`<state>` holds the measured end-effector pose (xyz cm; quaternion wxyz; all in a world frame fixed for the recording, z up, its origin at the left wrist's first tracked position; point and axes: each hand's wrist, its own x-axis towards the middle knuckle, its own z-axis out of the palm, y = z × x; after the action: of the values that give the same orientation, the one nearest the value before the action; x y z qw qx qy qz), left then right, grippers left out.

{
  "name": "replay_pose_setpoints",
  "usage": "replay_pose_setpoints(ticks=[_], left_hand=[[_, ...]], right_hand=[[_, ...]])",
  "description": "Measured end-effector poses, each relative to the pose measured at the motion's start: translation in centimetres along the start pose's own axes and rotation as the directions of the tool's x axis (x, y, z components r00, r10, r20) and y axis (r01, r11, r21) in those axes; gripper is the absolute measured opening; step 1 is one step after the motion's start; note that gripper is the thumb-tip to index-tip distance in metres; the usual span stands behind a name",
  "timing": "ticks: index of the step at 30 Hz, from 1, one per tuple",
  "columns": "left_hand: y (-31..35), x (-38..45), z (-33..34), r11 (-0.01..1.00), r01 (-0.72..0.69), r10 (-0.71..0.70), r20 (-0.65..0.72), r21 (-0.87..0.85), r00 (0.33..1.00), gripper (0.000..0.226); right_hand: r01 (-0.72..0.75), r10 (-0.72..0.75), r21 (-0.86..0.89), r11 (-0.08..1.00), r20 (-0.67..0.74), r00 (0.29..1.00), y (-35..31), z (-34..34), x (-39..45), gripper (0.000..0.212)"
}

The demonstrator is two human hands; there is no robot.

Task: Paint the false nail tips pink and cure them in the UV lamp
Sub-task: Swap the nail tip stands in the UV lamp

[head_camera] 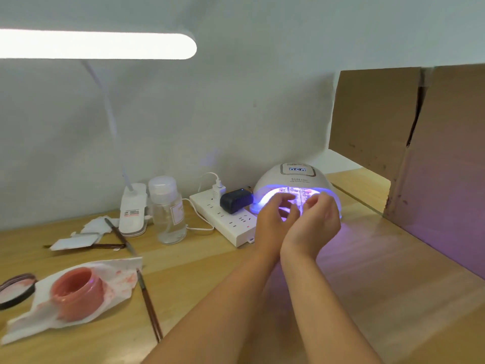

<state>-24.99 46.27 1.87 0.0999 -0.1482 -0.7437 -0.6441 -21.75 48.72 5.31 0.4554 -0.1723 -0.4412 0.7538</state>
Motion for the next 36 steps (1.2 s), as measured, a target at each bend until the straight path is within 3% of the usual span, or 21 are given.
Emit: replay_pose_setpoints(ticks=[6,11,13,16,20,23,26,29,32,36], left_hand=[[3.6,-0.9,-6.0,0.986,-0.160,0.148,-0.217,-0.039,0.965,0.013],[6.3,-3.6,-12.5,0.949,-0.307,0.312,-0.326,0.067,0.893,0.019],[7.2,-4.9,-15.4,0.928,-0.344,0.372,-0.344,0.142,0.862,0.019],[7.8,-6.9,-19.7,0.905,-0.356,0.421,-0.378,0.233,0.824,0.022],[7.5,-9.6,-25.0,0.883,-0.324,0.446,-0.389,0.340,0.806,0.023],[7.0,-11.4,-29.0,0.857,-0.244,0.426,-0.358,0.453,0.831,0.023],[6.2,-12.8,-33.3,0.788,-0.057,0.318,-0.326,0.613,0.890,0.027],[5.1,-13.8,-36.9,0.684,0.193,0.163,-0.406,0.703,0.899,0.037],[4.2,-14.2,-40.2,0.561,0.430,-0.035,-0.499,0.707,0.866,0.042],[4.0,-15.2,-44.0,0.312,0.630,-0.315,-0.548,0.711,0.775,0.042]], right_hand=[[0.031,-0.044,0.078,0.996,0.165,0.985,-1.7,2.7,-4.6,0.023],[0.070,-0.089,0.060,0.996,0.420,0.903,-0.5,3.2,-8.6,0.025],[0.086,-0.083,0.022,0.996,0.564,0.821,0.2,3.3,-9.6,0.027],[0.266,-0.094,-0.107,0.958,0.758,0.645,1.2,3.5,-10.5,0.034],[0.464,-0.001,-0.249,0.850,0.881,0.474,2.6,3.6,-11.8,0.035],[0.653,0.169,-0.332,0.681,0.939,0.301,3.1,3.3,-12.6,0.026],[0.859,0.362,-0.306,0.410,0.919,0.154,3.0,2.9,-13.1,0.022],[0.922,0.466,-0.268,0.279,0.877,0.114,2.6,2.9,-13.8,0.018],[0.954,0.552,-0.240,0.177,0.827,0.106,2.4,2.9,-14.7,0.016],[0.967,0.535,-0.186,0.173,0.842,0.066,2.9,2.6,-15.3,0.010]])
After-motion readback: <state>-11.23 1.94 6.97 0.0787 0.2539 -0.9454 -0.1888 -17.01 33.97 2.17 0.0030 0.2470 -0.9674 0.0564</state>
